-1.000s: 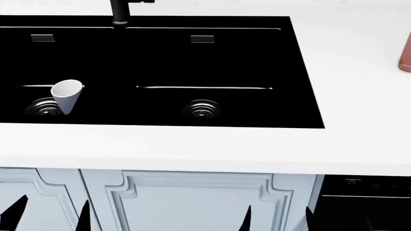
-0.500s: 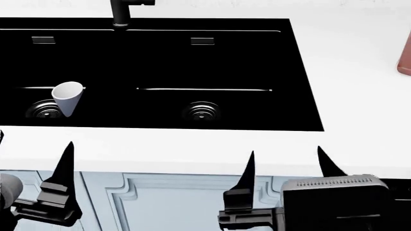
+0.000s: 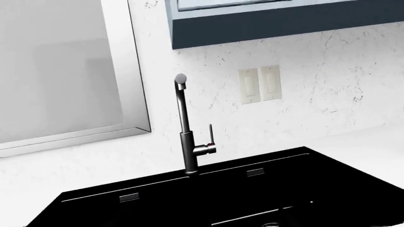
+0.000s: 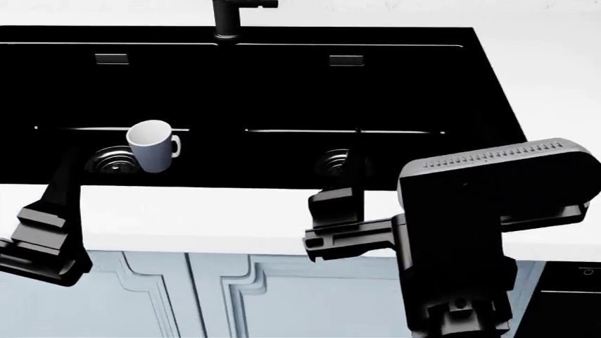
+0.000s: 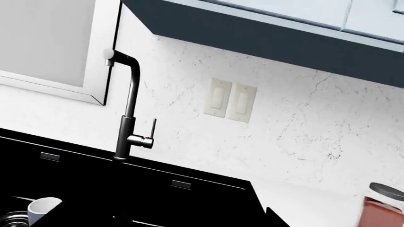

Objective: Turn on the sink faucet.

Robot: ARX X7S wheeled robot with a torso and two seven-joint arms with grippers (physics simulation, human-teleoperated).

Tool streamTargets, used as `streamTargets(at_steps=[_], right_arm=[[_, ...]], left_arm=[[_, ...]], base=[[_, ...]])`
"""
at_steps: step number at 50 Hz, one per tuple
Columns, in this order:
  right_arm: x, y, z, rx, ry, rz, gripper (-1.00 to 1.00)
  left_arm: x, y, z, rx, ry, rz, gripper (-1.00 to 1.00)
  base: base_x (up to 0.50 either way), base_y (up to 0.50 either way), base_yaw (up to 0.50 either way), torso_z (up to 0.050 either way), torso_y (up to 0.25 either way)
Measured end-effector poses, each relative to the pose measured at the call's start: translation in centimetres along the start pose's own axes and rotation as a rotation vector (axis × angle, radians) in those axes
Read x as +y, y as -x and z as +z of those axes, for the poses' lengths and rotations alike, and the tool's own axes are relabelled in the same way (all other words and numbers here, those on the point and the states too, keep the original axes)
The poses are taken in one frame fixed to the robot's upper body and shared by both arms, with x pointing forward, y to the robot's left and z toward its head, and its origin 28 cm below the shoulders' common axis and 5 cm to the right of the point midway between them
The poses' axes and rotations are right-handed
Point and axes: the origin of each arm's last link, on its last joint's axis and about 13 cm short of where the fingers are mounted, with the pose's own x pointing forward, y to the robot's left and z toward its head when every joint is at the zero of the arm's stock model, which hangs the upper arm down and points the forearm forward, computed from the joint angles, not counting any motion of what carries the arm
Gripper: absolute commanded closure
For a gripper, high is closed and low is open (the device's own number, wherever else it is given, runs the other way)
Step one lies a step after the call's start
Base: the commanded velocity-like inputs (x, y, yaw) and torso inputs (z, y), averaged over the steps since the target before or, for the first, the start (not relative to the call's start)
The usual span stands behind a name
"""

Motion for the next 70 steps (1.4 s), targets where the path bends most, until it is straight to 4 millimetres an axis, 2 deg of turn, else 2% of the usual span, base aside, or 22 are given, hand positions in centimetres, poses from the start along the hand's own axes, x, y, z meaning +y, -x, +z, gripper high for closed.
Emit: streamTargets(at_steps=[8, 17, 28, 41, 70], right_arm=[[-0.8, -0.6, 2.2, -0.015, 0.03, -0.006, -1.0], [-1.4, -1.0, 4.9, -0.064, 0.078, -0.006, -1.0], [-1.3, -1.5, 6.8, -0.098, 0.117, 0.004, -1.0], [-1.5, -1.7, 7.8, -0.118, 0.138, 0.004, -1.0], [-1.7, -1.8, 8.4, -0.134, 0.136, 0.013, -1.0]], left_arm=[[0.2, -0.2, 1.1, -0.028, -0.013, 0.0, -1.0], [0.3, -0.3, 1.6, -0.054, -0.033, 0.0, -1.0], [0.4, -0.3, 1.9, -0.071, -0.047, 0.012, -1.0], [0.4, -0.3, 2.0, -0.083, -0.068, 0.018, -1.0], [0.5, -0.3, 2.0, -0.083, -0.089, 0.013, -1.0]], base=[[0.03, 0.0, 0.0, 0.05, 0.049], [0.49, 0.0, 0.0, 0.05, 0.049], [0.5, 0.0, 0.0, 0.05, 0.049], [0.5, 0.01, 0.0, 0.05, 0.049], [0.5, 0.18, 0.0, 0.05, 0.048]])
